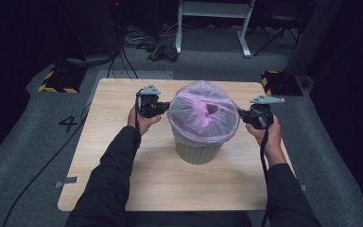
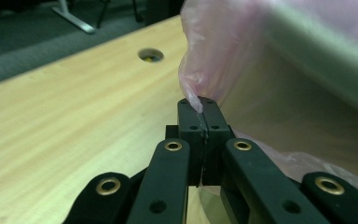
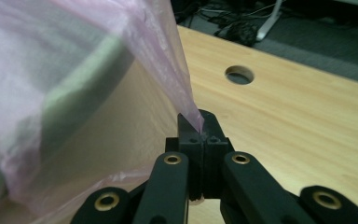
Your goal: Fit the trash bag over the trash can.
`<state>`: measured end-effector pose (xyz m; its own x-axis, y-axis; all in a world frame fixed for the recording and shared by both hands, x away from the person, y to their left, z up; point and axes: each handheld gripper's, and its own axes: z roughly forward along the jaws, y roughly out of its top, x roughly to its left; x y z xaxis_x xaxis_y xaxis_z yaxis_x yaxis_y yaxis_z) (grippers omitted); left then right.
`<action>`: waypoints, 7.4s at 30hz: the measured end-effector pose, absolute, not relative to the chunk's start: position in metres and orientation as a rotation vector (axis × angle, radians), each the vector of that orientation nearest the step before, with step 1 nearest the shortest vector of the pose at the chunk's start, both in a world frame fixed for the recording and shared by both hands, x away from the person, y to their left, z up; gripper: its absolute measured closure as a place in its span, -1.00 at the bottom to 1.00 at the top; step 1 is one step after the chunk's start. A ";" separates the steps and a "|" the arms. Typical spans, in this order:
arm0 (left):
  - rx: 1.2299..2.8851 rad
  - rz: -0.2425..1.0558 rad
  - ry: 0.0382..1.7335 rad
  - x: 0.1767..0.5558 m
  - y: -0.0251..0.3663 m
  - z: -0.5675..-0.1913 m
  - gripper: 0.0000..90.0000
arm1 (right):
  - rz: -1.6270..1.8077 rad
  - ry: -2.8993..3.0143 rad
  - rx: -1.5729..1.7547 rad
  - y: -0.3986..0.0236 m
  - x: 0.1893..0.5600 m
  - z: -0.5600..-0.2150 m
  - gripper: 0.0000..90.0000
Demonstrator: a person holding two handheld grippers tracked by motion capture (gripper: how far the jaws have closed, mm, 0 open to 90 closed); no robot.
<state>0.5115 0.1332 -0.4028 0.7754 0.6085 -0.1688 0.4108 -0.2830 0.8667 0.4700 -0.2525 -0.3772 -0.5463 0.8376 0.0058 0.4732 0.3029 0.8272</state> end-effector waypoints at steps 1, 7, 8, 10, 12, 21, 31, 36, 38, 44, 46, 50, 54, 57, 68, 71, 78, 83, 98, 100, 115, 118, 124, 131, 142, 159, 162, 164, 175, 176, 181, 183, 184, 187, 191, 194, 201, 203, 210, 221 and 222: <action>1.914 0.227 0.769 0.511 0.133 -0.405 0.99 | 1.152 2.147 1.167 -0.253 0.470 -0.378 1.00; 1.925 0.175 0.733 0.501 0.134 -0.411 0.99 | 1.185 2.200 1.130 -0.248 0.467 -0.382 1.00; 1.926 0.175 0.721 0.498 0.135 -0.411 0.99 | 1.200 2.213 1.123 -0.247 0.465 -0.382 1.00; 1.927 0.169 0.703 0.490 0.138 -0.410 0.99 | 1.229 2.223 1.104 -0.246 0.460 -0.383 1.00; 1.945 0.178 0.686 0.482 0.141 -0.410 0.99 | 1.240 2.233 1.092 -0.245 0.456 -0.383 1.00; 1.961 0.215 0.612 0.441 0.160 -0.407 0.99 | 1.269 2.261 1.027 -0.251 0.428 -0.384 1.00; 1.792 0.366 0.691 0.437 0.195 -0.380 0.22 | 1.261 2.070 1.040 -0.273 0.415 -0.361 1.00; 1.769 0.411 0.611 0.431 0.193 -0.362 -0.14 | 1.282 2.028 1.037 -0.274 0.413 -0.352 1.00; 1.784 0.403 0.554 0.430 0.185 -0.352 -0.23 | 1.278 2.041 1.022 -0.271 0.414 -0.350 1.00; 1.832 0.364 0.472 0.439 0.157 -0.337 -0.33 | 1.267 2.049 0.993 -0.261 0.419 -0.342 0.92; 1.851 0.350 0.449 0.444 0.150 -0.337 -0.30 | 1.269 2.050 0.988 -0.260 0.421 -0.340 0.92; 1.864 0.385 0.476 0.452 0.145 -0.339 0.04 | 1.254 2.065 0.975 -0.257 0.424 -0.340 0.92; 1.852 0.425 0.482 0.462 0.144 -0.342 0.52 | 1.240 2.075 0.972 -0.256 0.428 -0.340 0.93; 1.861 0.442 0.472 0.469 0.141 -0.346 0.85 | 1.241 2.082 0.974 -0.255 0.432 -0.339 0.94; 1.821 0.466 0.483 0.472 0.142 -0.351 0.87 | 1.223 2.116 1.031 -0.253 0.447 -0.345 0.98; 1.802 0.442 0.457 0.465 0.152 -0.347 0.61 | 1.219 2.114 1.031 -0.254 0.447 -0.345 0.98; 1.881 0.409 0.478 0.468 0.149 -0.350 0.12 | 1.228 2.108 1.021 -0.251 0.447 -0.344 0.93; 1.877 0.402 0.499 0.480 0.145 -0.359 0.65 | 1.231 2.128 1.020 -0.248 0.452 -0.345 0.93; 1.951 0.397 0.655 0.511 0.125 -0.382 1.00 | 1.193 2.188 1.132 -0.254 0.471 -0.364 1.00; 1.979 0.377 0.680 0.514 0.123 -0.388 1.00 | 1.176 2.215 1.150 -0.254 0.472 -0.369 1.00; 1.950 0.379 0.700 0.477 0.154 -0.394 -0.13 | 1.170 2.256 1.108 -0.275 0.442 -0.389 0.58; 1.883 0.396 0.720 0.467 0.173 -0.385 -0.44 | 1.228 2.233 1.028 -0.286 0.432 -0.382 0.29; 1.877 0.358 0.596 0.439 0.191 -0.375 -0.52 | 1.248 2.263 0.851 -0.299 0.409 -0.371 -0.02; 1.950 0.313 0.399 0.396 0.172 -0.378 -0.56 | 1.229 2.287 0.702 -0.301 0.378 -0.367 -0.41; 2.020 0.331 0.283 0.366 0.148 -0.381 -0.56 | 1.197 2.247 0.439 -0.272 0.340 -0.358 -0.55; 2.015 0.355 0.309 0.372 0.146 -0.391 0.45 | 1.192 2.215 0.369 -0.267 0.338 -0.359 0.63; 2.023 0.355 0.297 0.372 0.147 -0.391 0.73 | 1.201 2.217 0.362 -0.268 0.337 -0.360 0.86; 2.026 0.370 0.292 0.370 0.147 -0.391 0.84 | 1.213 2.211 0.366 -0.269 0.337 -0.361 1.00; 2.060 0.339 0.261 0.370 0.144 -0.402 0.99 | 1.246 2.274 0.370 -0.272 0.336 -0.378 1.00; 2.064 0.336 0.259 0.369 0.144 -0.403 0.99 | 1.252 2.277 0.373 -0.272 0.335 -0.380 1.00; 2.097 0.319 0.231 0.366 0.141 -0.408 0.99 | 1.251 2.321 0.369 -0.271 0.335 -0.390 1.00; 2.113 0.319 0.222 0.365 0.140 -0.410 0.99 | 1.237 2.345 0.367 -0.270 0.335 -0.395 1.00; 2.129 0.312 0.220 0.364 0.139 -0.412 0.99 | 1.218 2.363 0.368 -0.269 0.335 -0.398 1.00; 2.188 0.313 0.209 0.366 0.135 -0.421 0.99 | 1.139 2.418 0.388 -0.266 0.339 -0.410 1.00; 2.172 0.298 0.228 0.369 0.134 -0.430 0.95 | 1.123 2.435 0.450 -0.269 0.344 -0.422 1.00; 2.163 0.299 0.230 0.368 0.134 -0.432 0.85 | 1.196 2.414 0.465 -0.275 0.342 -0.421 1.00; 2.074 0.296 0.284 0.358 0.142 -0.430 0.12 | 1.350 2.301 0.574 -0.295 0.333 -0.407 0.41; 2.035 0.290 0.308 0.353 0.146 -0.426 -0.09 | 1.401 2.277 0.589 -0.301 0.329 -0.397 0.24; 1.948 0.315 0.310 0.334 0.149 -0.412 -0.38 | 1.497 2.184 0.527 -0.299 0.309 -0.350 -0.25; 1.962 0.286 0.284 0.331 0.136 -0.406 -0.33 | 1.339 2.282 0.302 -0.252 0.313 -0.332 -0.43; 1.964 0.292 0.279 0.331 0.135 -0.406 -0.32 | 1.322 2.292 0.284 -0.251 0.313 -0.333 -0.37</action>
